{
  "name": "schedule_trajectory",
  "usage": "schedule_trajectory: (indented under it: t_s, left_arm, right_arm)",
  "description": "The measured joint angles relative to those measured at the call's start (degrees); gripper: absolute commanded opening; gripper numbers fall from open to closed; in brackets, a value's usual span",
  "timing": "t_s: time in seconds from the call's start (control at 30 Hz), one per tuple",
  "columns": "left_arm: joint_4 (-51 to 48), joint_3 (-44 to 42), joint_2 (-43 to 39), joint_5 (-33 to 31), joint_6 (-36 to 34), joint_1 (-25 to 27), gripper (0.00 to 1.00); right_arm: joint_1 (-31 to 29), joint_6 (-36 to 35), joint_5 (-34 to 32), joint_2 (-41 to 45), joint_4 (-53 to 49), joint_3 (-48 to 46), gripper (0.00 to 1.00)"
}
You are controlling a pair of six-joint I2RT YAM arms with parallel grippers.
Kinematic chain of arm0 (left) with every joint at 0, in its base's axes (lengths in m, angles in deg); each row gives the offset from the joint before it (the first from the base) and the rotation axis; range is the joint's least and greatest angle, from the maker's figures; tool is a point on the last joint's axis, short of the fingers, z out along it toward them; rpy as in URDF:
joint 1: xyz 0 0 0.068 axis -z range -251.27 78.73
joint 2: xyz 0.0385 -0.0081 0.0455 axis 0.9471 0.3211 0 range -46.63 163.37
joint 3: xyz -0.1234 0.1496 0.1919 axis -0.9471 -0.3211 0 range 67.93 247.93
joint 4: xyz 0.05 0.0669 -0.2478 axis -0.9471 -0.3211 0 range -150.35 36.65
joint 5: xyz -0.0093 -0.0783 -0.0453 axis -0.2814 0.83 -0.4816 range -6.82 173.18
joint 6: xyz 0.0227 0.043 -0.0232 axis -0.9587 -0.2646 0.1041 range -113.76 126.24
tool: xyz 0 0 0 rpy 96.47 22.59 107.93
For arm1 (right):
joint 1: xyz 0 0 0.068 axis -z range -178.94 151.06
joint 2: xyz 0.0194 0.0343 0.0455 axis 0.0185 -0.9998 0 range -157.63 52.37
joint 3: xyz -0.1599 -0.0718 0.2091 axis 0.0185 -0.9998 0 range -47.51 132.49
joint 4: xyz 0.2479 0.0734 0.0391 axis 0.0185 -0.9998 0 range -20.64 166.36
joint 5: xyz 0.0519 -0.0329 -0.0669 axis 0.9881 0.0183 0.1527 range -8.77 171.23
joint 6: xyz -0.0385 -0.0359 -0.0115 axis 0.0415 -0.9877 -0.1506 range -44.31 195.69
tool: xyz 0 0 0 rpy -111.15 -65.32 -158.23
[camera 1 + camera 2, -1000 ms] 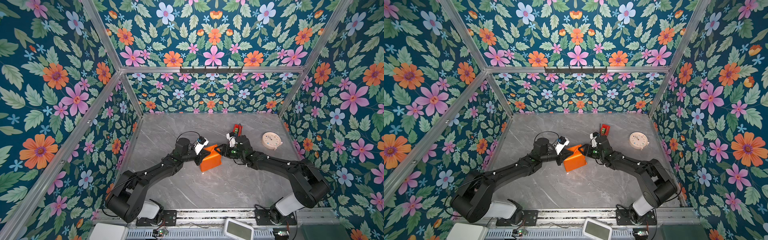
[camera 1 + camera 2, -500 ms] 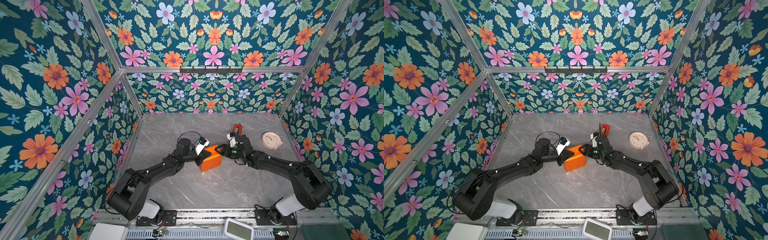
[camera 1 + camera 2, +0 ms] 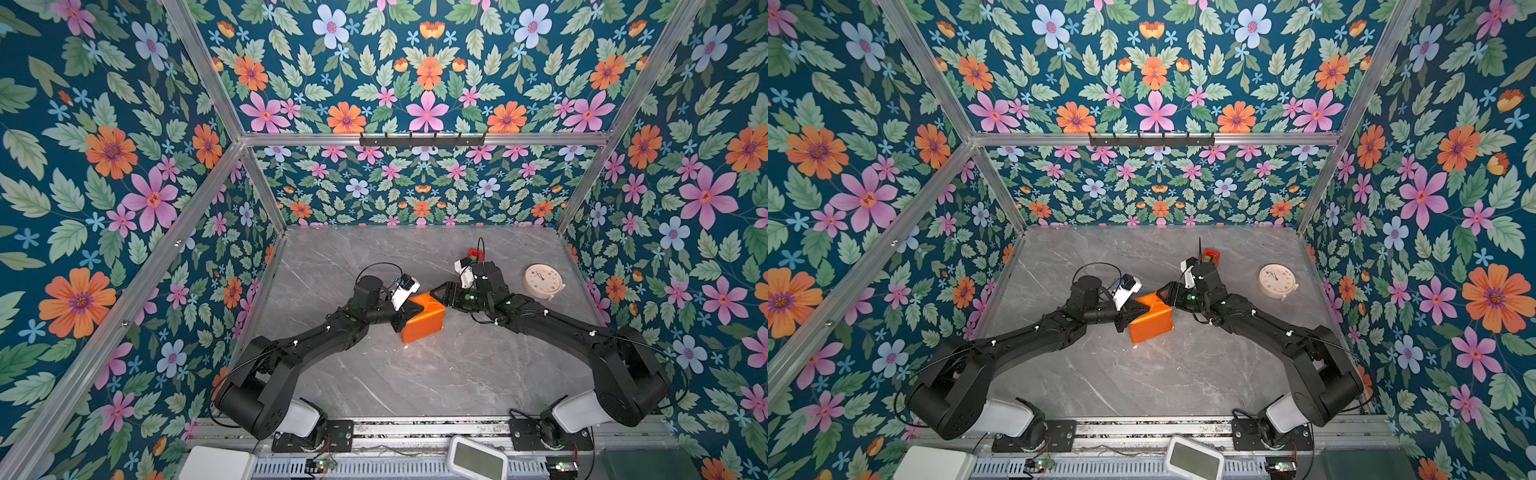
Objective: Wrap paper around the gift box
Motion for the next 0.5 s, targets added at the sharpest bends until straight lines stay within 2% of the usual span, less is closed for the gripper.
schedule_trajectory:
  t_s: [0.27, 0.4, 0.5]
  left_arm:
    - [-1.09, 0.57, 0.07, 0.0, -0.09, 0.0, 0.06]
    - [-1.31, 0.66, 0.02, 0.13, 0.0, 0.02, 0.17]
    - [-1.44, 0.7, -0.17, 0.72, 0.13, 0.04, 0.31]
  right_arm:
    - [-0.52, -0.26, 0.59, -4.35, 0.66, 0.22, 0.64]
    - [-0.52, -0.04, 0.61, -4.26, 4.39, -2.08, 0.63]
    - [-0.52, 0.15, 0.61, -4.39, 6.73, -3.37, 0.62]
